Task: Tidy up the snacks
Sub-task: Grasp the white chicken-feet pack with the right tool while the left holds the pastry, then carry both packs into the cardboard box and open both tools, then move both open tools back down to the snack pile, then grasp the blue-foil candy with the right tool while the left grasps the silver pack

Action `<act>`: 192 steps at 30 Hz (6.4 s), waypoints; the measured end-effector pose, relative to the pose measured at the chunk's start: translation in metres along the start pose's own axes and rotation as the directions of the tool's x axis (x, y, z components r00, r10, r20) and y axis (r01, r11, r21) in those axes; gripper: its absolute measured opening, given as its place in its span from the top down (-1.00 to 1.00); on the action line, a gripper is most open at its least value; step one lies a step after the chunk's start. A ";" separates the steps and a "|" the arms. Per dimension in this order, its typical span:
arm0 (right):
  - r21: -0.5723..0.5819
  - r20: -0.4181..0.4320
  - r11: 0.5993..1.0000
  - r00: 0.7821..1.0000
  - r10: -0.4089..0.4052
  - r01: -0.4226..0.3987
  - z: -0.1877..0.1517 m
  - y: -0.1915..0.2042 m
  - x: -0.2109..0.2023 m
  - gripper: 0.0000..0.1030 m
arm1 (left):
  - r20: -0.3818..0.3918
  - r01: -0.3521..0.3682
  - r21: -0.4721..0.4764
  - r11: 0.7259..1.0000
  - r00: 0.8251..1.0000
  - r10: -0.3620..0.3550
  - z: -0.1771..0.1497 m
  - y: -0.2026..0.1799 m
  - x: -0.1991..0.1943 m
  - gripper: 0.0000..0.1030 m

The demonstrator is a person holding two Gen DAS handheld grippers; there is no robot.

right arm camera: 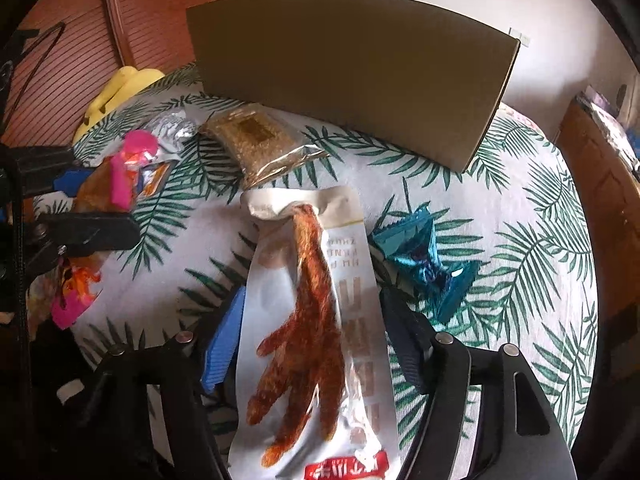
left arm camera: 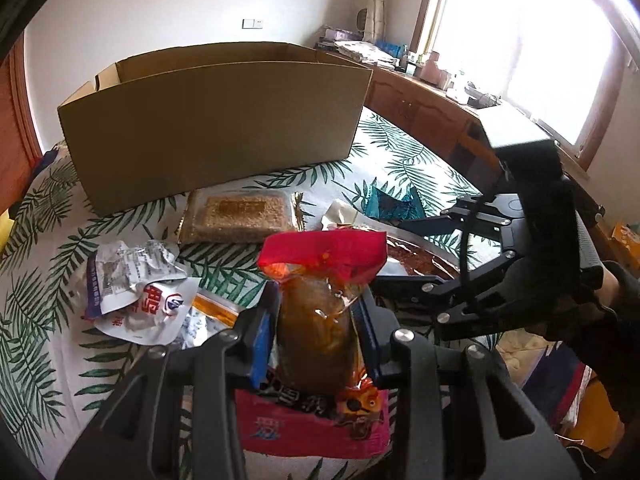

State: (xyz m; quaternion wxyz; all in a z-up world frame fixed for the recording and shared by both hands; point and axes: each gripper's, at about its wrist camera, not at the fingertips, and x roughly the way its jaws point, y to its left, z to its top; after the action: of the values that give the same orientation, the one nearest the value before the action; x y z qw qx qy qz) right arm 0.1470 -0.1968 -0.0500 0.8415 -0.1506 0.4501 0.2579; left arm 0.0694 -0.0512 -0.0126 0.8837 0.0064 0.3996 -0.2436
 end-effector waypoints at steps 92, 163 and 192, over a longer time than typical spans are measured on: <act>0.087 0.221 0.983 0.959 -0.176 0.160 0.185 -0.038 -0.022 -0.01 | 0.116 -0.260 -0.135 0.956 0.954 0.276 0.205 0.130 0.023 0.22; 0.094 0.097 0.991 0.990 -0.101 0.092 -0.002 -0.057 -0.013 -0.34 | 0.016 -0.214 -0.029 0.976 0.977 0.214 -0.001 0.114 -0.002 -0.40; 0.076 0.094 0.996 0.994 -0.061 0.054 -0.003 -0.050 0.000 0.25 | -0.236 -0.100 0.245 0.964 0.959 0.159 0.050 0.104 0.059 -0.40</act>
State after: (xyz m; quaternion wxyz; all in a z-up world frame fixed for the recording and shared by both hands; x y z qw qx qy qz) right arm 0.1731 -0.2394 -0.0508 0.8744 -0.1199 0.4136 0.2237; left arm 0.1830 0.0045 -0.0399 0.8326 0.1667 0.4771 -0.2268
